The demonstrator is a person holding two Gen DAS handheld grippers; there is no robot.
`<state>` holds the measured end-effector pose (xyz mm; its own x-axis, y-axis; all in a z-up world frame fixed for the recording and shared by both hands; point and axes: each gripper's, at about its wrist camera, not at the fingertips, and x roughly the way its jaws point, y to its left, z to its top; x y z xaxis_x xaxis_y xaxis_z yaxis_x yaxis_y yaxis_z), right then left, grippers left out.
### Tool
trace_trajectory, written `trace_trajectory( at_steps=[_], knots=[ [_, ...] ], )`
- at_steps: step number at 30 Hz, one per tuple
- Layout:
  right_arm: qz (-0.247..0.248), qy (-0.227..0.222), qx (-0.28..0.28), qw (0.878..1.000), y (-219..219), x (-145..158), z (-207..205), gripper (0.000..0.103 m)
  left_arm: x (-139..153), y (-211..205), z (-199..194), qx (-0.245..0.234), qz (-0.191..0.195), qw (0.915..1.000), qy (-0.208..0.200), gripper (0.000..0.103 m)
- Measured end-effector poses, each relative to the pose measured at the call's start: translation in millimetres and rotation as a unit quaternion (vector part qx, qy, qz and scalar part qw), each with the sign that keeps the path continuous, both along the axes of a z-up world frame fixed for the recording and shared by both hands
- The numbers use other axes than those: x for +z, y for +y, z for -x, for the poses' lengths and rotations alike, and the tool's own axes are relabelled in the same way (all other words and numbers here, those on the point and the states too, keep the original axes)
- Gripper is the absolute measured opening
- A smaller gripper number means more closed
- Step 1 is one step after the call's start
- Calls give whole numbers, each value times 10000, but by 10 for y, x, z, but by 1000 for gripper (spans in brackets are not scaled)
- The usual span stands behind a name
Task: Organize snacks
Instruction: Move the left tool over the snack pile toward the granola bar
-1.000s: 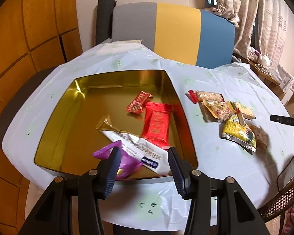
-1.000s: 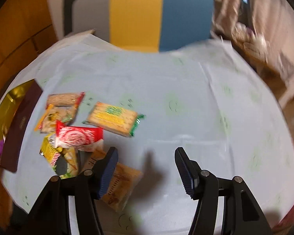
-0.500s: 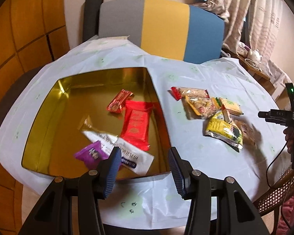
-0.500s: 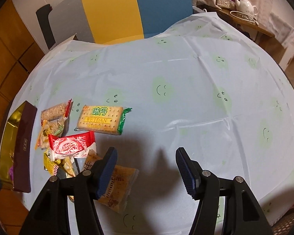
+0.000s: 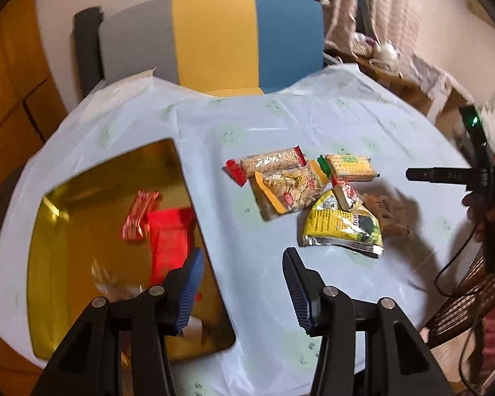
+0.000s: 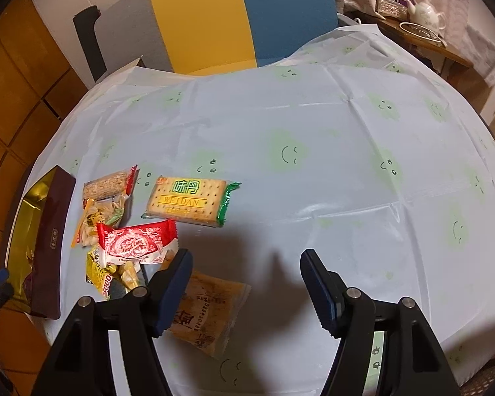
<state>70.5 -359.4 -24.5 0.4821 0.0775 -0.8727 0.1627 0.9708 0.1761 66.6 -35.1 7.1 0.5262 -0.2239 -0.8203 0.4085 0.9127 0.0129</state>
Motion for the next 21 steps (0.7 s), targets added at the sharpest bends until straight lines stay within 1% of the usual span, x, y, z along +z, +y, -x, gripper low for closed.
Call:
trace_trajectory(
  at_steps=[2,6,8,11,12,16,19,21],
  knots=[
    [5,-7,31,10000,17,6,4,69,-3,-98,-88,-170,-85,9998,16,50],
    [-16,-36,87,10000,46,10,-4,69,-23,-348,-320,-616,-393,9973,-20,50],
    [-32,-68,104,9999,52,22,2,69,-61,-457,-438,-866,-502,9949,119,50],
    [-99,-112,128,9998,56,35,5,70,-172,-658,-663,-1243,-781,9886,328,50],
    [-106,-110,138,9998,59,35,3,70,-217,-740,-752,-1340,-951,9858,333,50],
    [-143,-106,216,9996,80,36,2,70,-320,-959,-971,-1619,-1257,9783,312,50],
    [-182,-142,268,9994,90,48,9,71,-430,-1112,-1124,-1867,-1552,9696,308,50],
    [-205,-158,274,9993,89,53,9,72,-537,-1227,-1224,-2076,-1786,9612,337,50]
  ],
)
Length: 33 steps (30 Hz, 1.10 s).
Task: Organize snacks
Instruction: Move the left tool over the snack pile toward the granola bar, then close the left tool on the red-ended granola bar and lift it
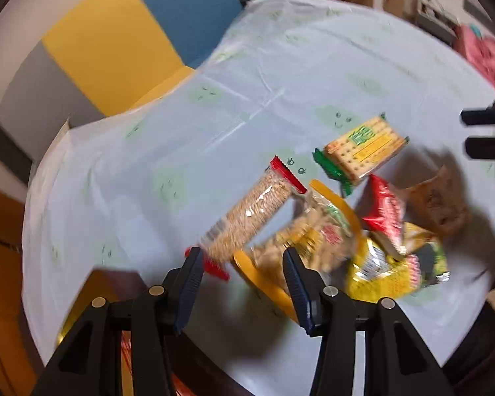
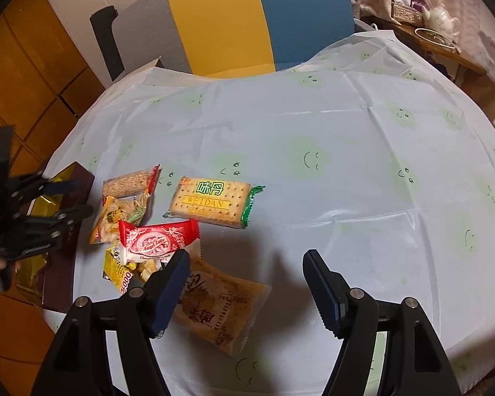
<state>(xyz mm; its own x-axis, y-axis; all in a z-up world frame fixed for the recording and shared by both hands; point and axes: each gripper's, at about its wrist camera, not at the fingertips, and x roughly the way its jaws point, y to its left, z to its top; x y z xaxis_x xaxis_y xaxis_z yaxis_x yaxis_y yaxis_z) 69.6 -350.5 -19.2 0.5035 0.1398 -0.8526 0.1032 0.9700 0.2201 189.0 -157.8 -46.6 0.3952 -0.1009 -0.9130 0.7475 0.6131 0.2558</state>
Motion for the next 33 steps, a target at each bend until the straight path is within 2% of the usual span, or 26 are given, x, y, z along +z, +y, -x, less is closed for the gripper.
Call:
trace_trajectory(
  at_steps=[5,15,17,20,22,24,28,30,33],
  knots=[
    [-50,-24,28,10000,11,10,1,72,-179,-128,-161,-341,-277,9989,175,50],
    [-52,30,123,9999,56,-14,-24,72,-170,-253,-391,-699,64,9954,651,52],
    [-51,36,68,10000,38,-22,-25,72,-166,-246,-459,-685,91,9946,775,52],
    [-100,74,-4,9999,7,-35,-31,72,-55,-137,-550,-594,539,9911,1059,52],
    [-111,76,2,9999,8,-36,-32,72,-17,-54,-586,-581,672,9892,1167,52],
    [-102,81,33,9999,17,-40,-33,73,-57,-4,-627,-540,483,9918,1054,52],
    [-108,61,79,9999,32,-31,-34,73,-237,-23,-588,-769,-5,9914,1062,53],
    [-115,82,57,9999,29,-40,-35,73,-246,-49,-617,-675,119,9918,1074,52],
    [-88,75,72,9999,40,-37,-40,73,-251,-97,-667,-350,448,9910,1210,46]
  ],
)
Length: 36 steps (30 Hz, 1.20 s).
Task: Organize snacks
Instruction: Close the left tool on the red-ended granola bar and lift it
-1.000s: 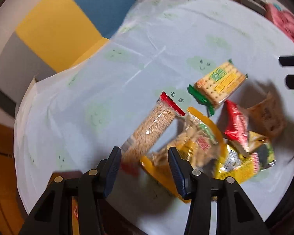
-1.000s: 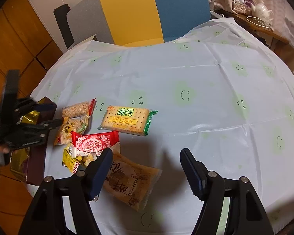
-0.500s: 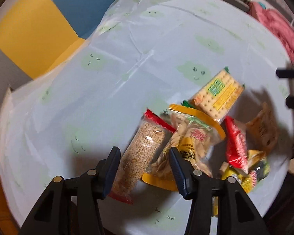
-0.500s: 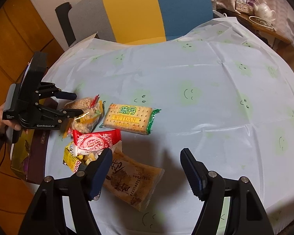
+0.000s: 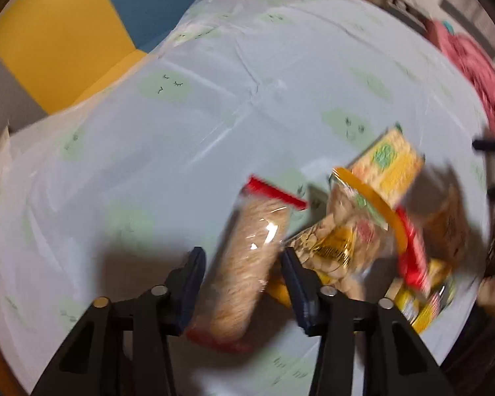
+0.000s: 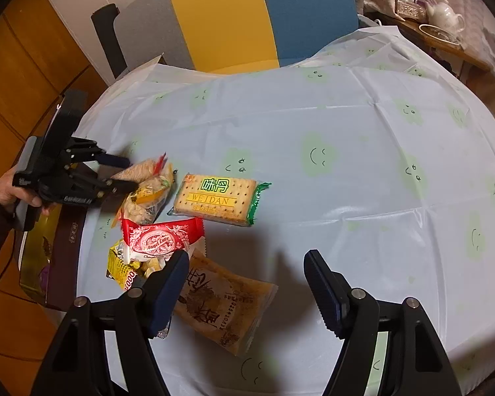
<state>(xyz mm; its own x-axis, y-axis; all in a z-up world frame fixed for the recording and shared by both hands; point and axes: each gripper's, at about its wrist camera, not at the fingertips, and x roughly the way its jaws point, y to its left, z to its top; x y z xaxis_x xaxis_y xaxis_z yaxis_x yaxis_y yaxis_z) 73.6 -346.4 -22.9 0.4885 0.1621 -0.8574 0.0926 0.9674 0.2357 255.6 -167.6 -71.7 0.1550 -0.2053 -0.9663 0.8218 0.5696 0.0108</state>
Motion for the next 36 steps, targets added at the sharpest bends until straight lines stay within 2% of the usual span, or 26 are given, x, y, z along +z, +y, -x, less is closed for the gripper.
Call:
trace_trajectory(
  at_steps=[4,5,8,13,15,19,22,24,25,28,32,36],
  knots=[
    [51,34,-2,10000,8,-16,-3,73,-20,24,-1,413,216,9986,231,42],
    [57,31,-4,10000,9,-17,-5,73,-30,108,1,604,327,9970,356,36],
    [88,34,-37,9999,11,-19,-6,73,-21,307,10,1260,573,9893,455,35],
    [164,132,-187,9996,-38,-53,-18,73,11,664,193,2251,766,9700,498,35],
    [182,134,-152,9996,-24,-58,-19,73,35,821,293,2646,1002,9570,642,35],
    [116,367,171,9991,76,-148,-45,73,127,947,515,2838,1199,9498,539,35],
    [98,583,772,9953,291,-227,-55,73,220,1008,779,2920,1283,9468,426,35],
    [465,549,1229,9898,495,-242,-13,83,314,1119,1048,2943,1349,9455,334,35],
    [549,541,1324,9882,537,-247,2,87,267,1113,1030,2925,1348,9463,296,35],
    [700,567,1407,9860,573,-278,18,87,305,1132,1291,2813,1343,9502,63,35],
    [963,723,1396,9828,592,-360,29,87,350,1140,1539,2751,1511,9495,36,35],
    [1346,773,1643,9741,694,-415,28,87,258,1004,1796,2598,1508,9538,47,35]
  ],
)
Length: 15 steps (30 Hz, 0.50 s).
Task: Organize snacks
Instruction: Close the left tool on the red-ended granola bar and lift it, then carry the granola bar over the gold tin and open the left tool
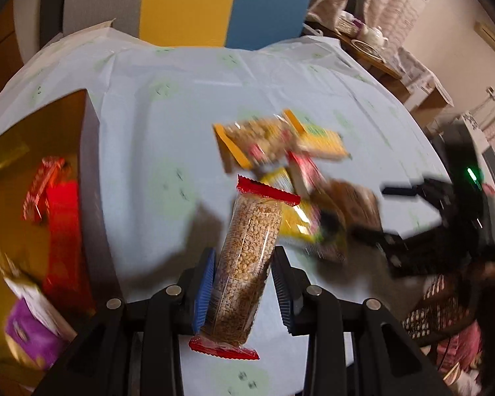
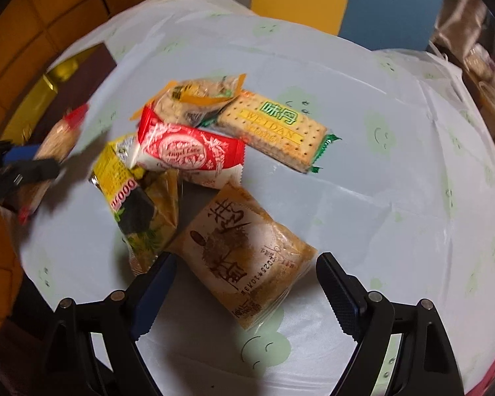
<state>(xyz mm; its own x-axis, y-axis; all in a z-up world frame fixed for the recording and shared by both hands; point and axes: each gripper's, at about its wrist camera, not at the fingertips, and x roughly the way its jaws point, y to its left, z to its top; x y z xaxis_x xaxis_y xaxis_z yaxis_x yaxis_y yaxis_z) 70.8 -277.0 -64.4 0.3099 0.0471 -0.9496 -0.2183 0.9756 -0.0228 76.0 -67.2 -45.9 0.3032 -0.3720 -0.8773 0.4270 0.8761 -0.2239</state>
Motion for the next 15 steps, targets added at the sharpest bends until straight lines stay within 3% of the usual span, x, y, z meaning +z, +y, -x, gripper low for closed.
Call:
trace_trajectory(
  at_steps=[6,8,15],
  knots=[
    [734,9,737,9946,226,-157,-86,84,-201,-125,238,-99,-156,9998,-27,35],
    [574,18,822,9950,243,-164,-112,71,-270,-130,285,-51,-179,9998,58,35],
    [92,184,613,9979,70,-204,-137,69,-353,-168,357,-81,-239,9996,-151,34]
  ],
)
